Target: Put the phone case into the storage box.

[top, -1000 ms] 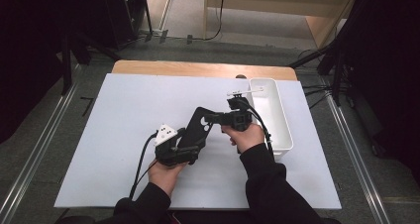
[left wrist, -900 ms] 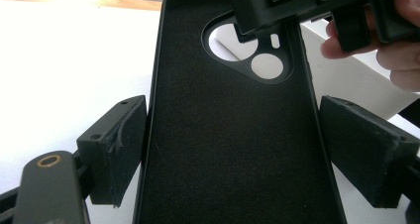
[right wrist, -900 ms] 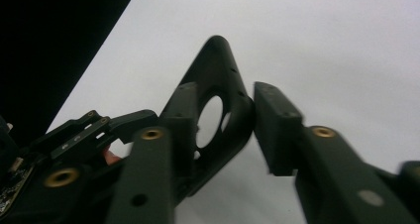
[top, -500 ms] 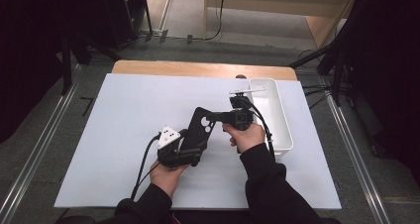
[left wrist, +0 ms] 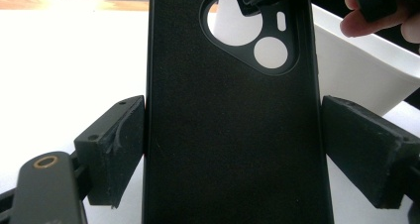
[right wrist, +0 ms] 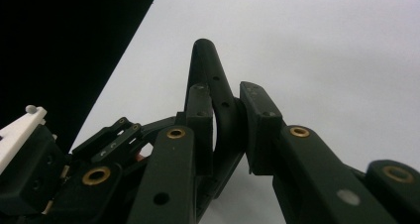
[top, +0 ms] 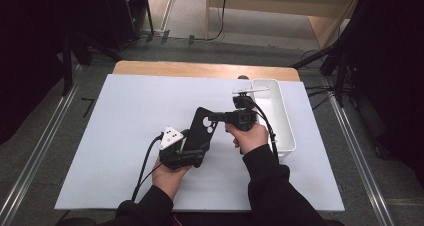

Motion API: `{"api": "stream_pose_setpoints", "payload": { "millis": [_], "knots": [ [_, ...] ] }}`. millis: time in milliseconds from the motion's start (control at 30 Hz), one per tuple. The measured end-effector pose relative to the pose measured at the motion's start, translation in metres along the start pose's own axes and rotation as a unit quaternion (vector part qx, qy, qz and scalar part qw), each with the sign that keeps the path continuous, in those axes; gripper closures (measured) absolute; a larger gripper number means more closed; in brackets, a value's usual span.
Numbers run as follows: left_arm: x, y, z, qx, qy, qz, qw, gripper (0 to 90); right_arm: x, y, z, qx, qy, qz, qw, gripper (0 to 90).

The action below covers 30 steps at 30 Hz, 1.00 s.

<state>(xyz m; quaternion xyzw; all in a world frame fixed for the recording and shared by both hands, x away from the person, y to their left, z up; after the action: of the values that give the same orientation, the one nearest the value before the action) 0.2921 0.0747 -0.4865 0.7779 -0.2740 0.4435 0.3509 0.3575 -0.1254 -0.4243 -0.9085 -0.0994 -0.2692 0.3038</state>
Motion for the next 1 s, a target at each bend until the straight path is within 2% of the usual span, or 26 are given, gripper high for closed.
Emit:
{"api": "stream_pose_setpoints", "payload": {
  "millis": [67,167,267,333,400,633,867,1000],
  "knots": [
    [0.001,0.000,0.002,-0.012,-0.012,-0.015,0.9997,10.7,0.000,-0.002,-0.001,0.001,-0.002,-0.005,1.0000,74.6],
    [0.001,0.000,0.005,-0.010,-0.026,-0.016,0.9995,2.5,0.001,-0.001,-0.001,-0.003,0.004,-0.016,0.9999,74.7],
    [0.003,0.000,0.004,-0.012,-0.031,-0.016,0.9993,0.0,0.001,0.000,-0.003,-0.005,0.005,-0.017,0.9998,74.7],
    [0.004,-0.001,0.004,-0.014,-0.034,-0.015,0.9992,0.0,0.001,0.001,-0.005,-0.008,0.009,-0.017,0.9998,74.7],
    [0.006,-0.001,0.003,-0.012,-0.047,-0.014,0.9987,0.0,0.002,0.001,-0.009,-0.016,0.015,-0.023,0.9995,74.7],
    [0.010,-0.001,0.001,-0.034,-0.068,-0.022,0.9969,0.8,0.005,-0.001,-0.022,-0.042,0.040,-0.047,0.9972,74.7],
    [0.016,0.002,-0.003,-0.049,-0.102,-0.017,0.9934,4.7,0.008,-0.003,-0.035,-0.050,0.060,-0.070,0.9945,74.7],
    [0.020,0.002,-0.006,-0.061,-0.106,-0.021,0.9923,5.2,0.008,-0.004,-0.040,-0.050,0.069,-0.094,0.9919,74.7]
  ]
}}
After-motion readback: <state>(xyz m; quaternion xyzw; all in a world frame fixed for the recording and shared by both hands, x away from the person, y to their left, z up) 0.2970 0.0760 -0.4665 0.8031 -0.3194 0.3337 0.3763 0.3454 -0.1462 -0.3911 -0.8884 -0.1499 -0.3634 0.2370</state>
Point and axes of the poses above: each handheld gripper's, and its own axes: z roughly forward along the jaws, x roughly out of its top, y roughly to its right, the point moved 2 cm from there along z, roughly forward along the jaws, and after that the axes turned 9 degrees about -x, right-handed, at the moved point
